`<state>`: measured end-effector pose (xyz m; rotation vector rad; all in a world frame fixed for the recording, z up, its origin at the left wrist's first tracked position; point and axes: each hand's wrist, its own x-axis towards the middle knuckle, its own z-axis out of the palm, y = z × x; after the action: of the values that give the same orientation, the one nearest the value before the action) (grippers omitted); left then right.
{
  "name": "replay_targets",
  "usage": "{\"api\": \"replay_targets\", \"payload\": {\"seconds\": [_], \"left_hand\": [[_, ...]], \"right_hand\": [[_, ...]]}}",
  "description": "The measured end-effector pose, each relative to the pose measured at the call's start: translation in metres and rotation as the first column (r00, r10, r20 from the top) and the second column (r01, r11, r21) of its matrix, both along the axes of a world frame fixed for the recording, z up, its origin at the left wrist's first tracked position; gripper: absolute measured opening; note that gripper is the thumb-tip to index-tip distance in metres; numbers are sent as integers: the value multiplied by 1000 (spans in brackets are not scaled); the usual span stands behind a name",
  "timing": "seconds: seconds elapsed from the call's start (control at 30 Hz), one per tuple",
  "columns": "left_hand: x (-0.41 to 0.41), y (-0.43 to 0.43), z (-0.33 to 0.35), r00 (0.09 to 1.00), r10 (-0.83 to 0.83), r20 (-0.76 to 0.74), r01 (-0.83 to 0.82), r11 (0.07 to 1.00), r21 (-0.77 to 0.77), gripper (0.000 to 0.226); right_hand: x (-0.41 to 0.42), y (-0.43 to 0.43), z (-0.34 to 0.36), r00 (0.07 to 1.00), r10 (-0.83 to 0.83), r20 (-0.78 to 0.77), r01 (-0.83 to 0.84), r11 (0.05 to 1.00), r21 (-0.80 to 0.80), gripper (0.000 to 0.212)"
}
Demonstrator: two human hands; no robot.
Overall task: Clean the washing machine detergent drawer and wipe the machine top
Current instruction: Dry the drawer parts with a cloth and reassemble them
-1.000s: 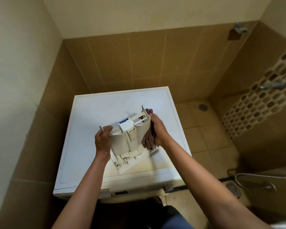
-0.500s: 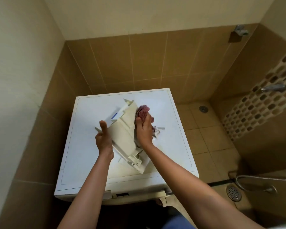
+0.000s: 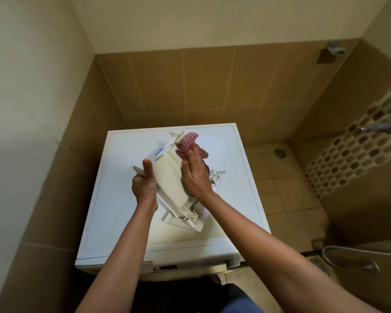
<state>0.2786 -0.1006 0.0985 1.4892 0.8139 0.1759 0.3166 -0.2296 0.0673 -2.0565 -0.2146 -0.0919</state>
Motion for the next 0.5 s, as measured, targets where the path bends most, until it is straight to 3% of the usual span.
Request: {"api": "replay_targets", "payload": {"seconds": [0.13,0.23,0.37,0.5], "left_hand": [[9,-2,2,1000,-20,-5,20,1000,5,51],[15,-2,7,999,-33,0,33,999,42,50],[26,0,17,998,-55,-7,55,984,167,54],[33,-3,24,999,-42,-34,49,971,234,54]], "right_hand": [[-11,-19,-18,998,-59,-29,59,998,23,26],[-1,-10,7,997,-74,-27,77,992,97,20],[19,8,43,999,46,17,-48,990,129,35],[6,10,30,980,102,171,-101,995,-14,40]]}}
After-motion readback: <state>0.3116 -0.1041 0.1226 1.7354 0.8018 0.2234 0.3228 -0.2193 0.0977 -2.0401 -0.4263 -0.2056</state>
